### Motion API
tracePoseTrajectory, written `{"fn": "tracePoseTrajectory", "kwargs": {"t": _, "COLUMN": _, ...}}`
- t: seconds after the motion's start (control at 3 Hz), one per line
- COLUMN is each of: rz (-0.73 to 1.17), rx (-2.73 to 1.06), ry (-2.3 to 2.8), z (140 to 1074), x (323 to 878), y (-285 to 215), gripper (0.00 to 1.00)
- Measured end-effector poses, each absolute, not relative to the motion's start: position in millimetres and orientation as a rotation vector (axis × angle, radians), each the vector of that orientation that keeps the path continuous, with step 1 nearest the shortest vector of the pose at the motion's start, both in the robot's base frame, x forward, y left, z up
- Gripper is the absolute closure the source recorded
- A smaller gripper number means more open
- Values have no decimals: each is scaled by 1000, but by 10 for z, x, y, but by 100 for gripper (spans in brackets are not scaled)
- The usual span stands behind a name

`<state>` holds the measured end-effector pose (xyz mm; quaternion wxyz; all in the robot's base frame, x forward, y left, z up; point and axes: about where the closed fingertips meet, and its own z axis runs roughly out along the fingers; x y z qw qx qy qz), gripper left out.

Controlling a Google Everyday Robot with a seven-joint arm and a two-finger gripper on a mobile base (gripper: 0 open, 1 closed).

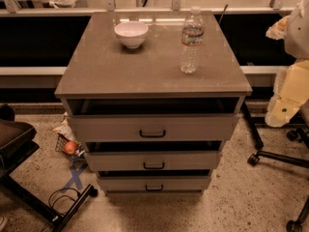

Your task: Open bottom drawer

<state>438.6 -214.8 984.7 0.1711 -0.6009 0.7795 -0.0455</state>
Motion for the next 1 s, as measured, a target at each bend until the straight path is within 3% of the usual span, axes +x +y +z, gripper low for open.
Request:
{"fn": "tracePoseTrajectory", "kwargs": {"t": 0.67, "rz": -72, "rx": -1661, "ry": 2190, "z": 9644, "x": 4406, "y": -2142, "gripper": 0}}
{"fn": "tracePoseTrajectory", "kwargs": {"t": 1.0, "rz": 83, "rx": -1597, "ry": 2127, "z": 9067, "x": 4215, "y": -2155, "gripper": 0}}
